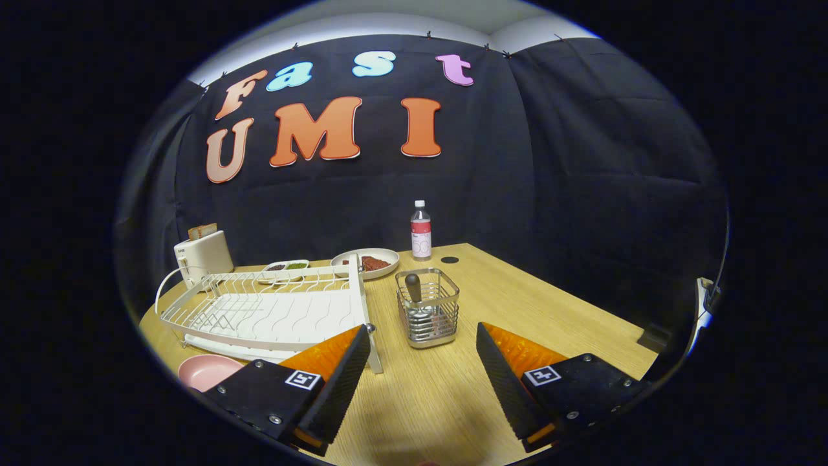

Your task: Take the plate from the dish rack, then take the spoon from the basket and place it into the plate.

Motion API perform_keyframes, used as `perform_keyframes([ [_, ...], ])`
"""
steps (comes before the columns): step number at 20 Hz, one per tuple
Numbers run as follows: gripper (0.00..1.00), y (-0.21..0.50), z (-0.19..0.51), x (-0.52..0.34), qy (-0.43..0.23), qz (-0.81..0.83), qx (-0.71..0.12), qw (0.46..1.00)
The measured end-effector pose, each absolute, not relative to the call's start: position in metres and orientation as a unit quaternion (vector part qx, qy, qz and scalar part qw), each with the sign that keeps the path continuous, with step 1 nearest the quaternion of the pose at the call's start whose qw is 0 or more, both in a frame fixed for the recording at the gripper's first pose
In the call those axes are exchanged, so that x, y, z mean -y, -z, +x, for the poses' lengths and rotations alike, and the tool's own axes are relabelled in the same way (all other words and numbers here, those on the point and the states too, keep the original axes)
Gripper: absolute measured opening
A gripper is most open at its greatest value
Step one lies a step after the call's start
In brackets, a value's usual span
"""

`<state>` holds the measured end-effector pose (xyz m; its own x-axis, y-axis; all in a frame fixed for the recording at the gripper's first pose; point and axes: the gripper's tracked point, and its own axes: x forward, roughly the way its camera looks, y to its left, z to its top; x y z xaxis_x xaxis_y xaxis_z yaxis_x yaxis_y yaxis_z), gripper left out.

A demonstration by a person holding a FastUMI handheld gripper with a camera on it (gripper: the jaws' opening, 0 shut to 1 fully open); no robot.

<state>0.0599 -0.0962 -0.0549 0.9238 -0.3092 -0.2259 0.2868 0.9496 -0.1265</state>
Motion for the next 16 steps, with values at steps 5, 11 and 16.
perform_keyframes([
  [5, 0.98, 0.040, 0.094, 0.111, 0.166, -0.066, -0.085, 0.980],
  [11, 0.94, 0.051, 0.132, 0.104, 0.150, -0.068, -0.080, 0.983],
  [16, 0.65, 0.057, 0.142, 0.105, 0.152, -0.080, -0.081, 0.982],
])
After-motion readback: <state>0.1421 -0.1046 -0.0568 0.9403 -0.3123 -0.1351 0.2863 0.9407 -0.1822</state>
